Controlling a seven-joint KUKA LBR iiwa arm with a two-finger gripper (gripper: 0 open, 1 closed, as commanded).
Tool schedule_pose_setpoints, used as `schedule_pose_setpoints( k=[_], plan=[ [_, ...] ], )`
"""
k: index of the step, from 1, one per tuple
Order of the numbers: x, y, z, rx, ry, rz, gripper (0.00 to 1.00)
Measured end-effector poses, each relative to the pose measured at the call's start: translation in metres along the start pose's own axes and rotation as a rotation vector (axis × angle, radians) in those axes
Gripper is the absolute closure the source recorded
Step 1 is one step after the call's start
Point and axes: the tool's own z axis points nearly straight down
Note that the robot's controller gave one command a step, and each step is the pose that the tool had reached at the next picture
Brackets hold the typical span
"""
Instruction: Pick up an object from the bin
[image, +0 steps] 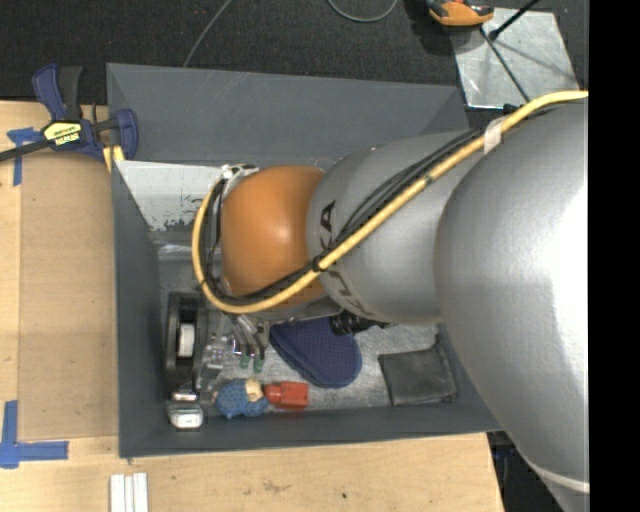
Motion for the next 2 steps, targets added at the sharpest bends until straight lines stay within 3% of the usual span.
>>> schedule_pose_setpoints(
  k=[1,2],
  plan=[
    [-0.090,0.017,0.012,0.003,0.009,-0.023,0.00],
    [-0.082,0.010,0.024,-0.007,-0.002,-0.148,0.00]
  ],
)
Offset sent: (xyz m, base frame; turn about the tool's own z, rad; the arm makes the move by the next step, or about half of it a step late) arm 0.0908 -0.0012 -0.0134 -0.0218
